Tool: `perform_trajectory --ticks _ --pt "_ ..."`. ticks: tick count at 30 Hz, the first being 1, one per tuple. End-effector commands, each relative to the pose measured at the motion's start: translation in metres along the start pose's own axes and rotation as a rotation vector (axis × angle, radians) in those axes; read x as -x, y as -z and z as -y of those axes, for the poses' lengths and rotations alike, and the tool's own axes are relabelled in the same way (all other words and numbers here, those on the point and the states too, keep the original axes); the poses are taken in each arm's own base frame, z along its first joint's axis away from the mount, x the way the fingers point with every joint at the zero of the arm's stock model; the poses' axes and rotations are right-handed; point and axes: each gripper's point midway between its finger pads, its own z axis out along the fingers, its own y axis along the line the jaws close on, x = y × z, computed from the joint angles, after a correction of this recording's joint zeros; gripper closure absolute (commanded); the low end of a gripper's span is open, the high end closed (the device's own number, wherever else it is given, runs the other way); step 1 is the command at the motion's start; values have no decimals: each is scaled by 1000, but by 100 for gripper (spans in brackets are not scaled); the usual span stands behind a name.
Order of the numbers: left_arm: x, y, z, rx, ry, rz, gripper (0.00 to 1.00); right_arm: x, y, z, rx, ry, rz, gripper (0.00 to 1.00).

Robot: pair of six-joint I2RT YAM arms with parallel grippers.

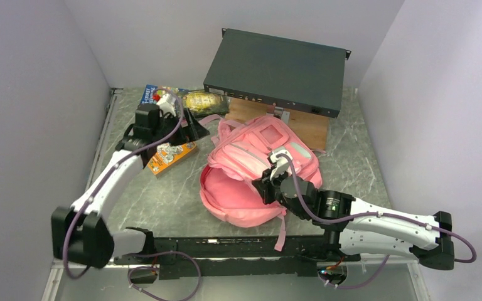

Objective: Pack the student bag
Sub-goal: Unzip the student bag at the center of the board.

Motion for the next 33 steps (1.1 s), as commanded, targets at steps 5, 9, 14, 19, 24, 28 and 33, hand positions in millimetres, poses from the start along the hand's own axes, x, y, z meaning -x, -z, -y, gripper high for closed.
perform_trajectory --ticks 5,9,14,19,24,28,33 --pt "-54 84 21 -91 -113 -2 0 55 -11 -11 103 -151 114 100" --pt "-84 106 50 -282 -5 -33 4 42 -21 -1 106 -142 89 100" --pt "-82 118 4 12 8 59 3 10 -27 10 80 -85 6 100" --pt "-55 130 -33 281 -67 55 0 -40 -31 9 100 -21 -185 92" --pt "-6 117 -44 250 6 169 0 -43 -28 7 115 -18 -206 66" --pt "44 95 -67 142 244 342 0 -25 -27 6 113 -17 -158 54" --pt "114 65 -97 80 348 611 0 -13 -25 1 132 -26 -126 50"
